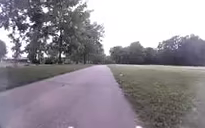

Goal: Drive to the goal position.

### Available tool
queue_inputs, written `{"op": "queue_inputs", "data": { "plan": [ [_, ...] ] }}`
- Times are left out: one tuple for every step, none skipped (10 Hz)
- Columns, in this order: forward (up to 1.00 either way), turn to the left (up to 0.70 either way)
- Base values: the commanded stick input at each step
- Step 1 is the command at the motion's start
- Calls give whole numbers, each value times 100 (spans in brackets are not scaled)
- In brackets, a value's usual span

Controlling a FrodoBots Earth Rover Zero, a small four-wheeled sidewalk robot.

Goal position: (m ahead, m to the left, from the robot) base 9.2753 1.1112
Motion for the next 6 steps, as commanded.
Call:
{"op": "queue_inputs", "data": {
  "plan": [
    [70, 0],
    [70, 0],
    [70, 0],
    [70, 0],
    [70, 0],
    [70, 0]
  ]
}}
